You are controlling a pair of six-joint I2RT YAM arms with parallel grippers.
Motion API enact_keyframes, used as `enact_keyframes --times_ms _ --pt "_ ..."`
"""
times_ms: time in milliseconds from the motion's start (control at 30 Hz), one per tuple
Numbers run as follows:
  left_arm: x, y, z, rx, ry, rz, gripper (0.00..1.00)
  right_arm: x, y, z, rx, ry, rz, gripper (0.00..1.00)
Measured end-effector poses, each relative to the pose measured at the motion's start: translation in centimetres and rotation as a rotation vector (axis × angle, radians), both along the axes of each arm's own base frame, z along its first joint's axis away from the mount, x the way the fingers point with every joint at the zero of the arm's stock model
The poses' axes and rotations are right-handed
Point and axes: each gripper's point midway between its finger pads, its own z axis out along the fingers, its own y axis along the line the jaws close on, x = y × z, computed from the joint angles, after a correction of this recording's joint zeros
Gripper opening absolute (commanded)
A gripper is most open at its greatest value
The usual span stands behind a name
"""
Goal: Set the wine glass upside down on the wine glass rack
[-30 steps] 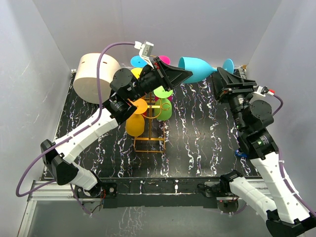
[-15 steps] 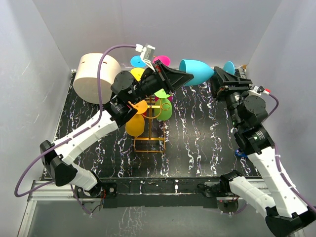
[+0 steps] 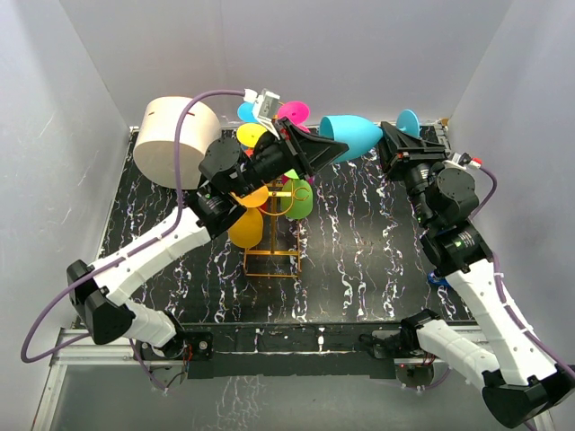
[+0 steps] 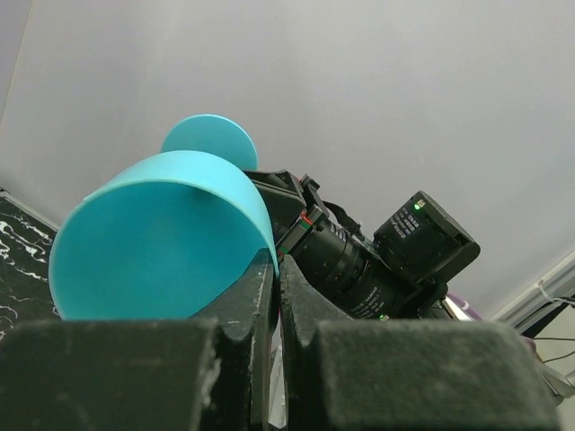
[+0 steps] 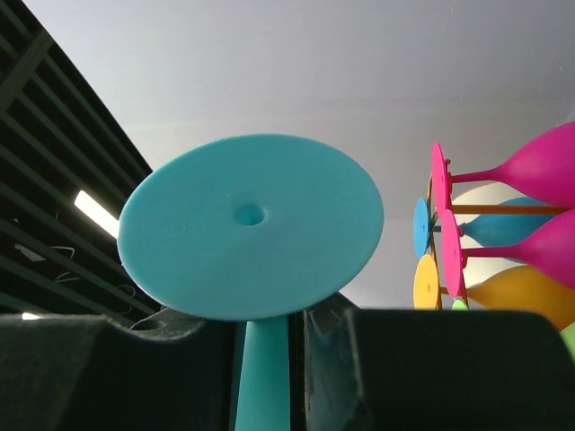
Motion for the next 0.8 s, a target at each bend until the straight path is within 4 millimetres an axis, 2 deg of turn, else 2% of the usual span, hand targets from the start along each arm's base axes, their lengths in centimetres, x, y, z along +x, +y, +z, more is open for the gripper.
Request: enact_keyframes --times_ms 67,100,200,300,500,667,800 --pt "-0.2 0.1 0.0 0.001 0.002 -0.001 0.00 -0.1 0.1 0.1 0.002 -0.004 0.007 0.00" --pt "-0.2 0.2 -0.1 0.001 0.002 -0.001 0.00 -0.1 0.2 0.2 0.003 -0.005 0.008 0.00" --pt "-0.3 0.2 -0.3 0.005 0.007 -0.002 0.15 -0.2 0.1 0.3 -0.006 -0.013 0.005 0.00" --pt "-0.7 0.5 -0.3 0.012 0.013 -0.005 0.35 -0.2 -0.2 0.8 -0.030 -0.040 -0.016 0.00" --pt "-1.9 2.6 0.6 0.014 0.009 0.024 0.55 -1.4 -1.3 1.9 -0.163 -0.142 -0.089 0.00" --pt "-2.6 4.4 1.3 0.022 0.009 0.061 0.62 -3.8 -2.4 2.6 -0.371 -0.260 -0.156 0.00" --pt "-2.9 5.5 1.3 0.038 0.029 0.092 0.67 -5.6 -2.4 2.0 -0.579 -0.337 -0.175 0.00"
